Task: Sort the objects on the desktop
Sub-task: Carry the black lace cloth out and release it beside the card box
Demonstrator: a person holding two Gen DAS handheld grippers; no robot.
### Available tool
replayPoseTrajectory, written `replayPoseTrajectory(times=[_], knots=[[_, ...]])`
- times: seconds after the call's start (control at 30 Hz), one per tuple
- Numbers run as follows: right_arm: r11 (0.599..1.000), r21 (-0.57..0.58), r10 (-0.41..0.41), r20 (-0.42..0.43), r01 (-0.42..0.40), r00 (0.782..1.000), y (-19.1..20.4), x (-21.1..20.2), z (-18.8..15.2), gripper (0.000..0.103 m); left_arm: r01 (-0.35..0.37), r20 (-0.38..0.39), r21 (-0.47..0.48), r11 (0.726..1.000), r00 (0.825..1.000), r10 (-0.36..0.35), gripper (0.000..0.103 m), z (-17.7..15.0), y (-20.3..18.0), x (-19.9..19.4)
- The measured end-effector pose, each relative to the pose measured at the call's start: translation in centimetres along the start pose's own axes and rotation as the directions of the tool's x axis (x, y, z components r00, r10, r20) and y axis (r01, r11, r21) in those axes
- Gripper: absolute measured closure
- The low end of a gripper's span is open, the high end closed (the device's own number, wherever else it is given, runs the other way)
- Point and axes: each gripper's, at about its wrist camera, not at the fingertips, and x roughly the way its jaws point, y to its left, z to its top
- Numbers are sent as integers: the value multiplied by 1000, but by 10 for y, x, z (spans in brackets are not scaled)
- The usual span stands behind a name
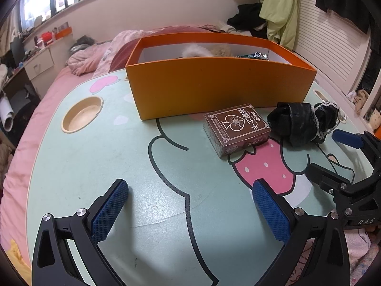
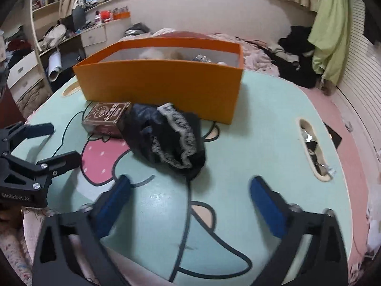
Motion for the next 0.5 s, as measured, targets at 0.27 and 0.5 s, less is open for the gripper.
replayPoseTrajectory(times=[0.27,0.5], knots=[[1000,0,0,6,0,1000,-4,3,-6,0,-1,0,-2,1000,1000,1,0,0,0,0],[1000,-11,3,12,-3,1000,-1,-7,-5,0,-3,0,-4,1000,1000,3,0,-1,0,0]])
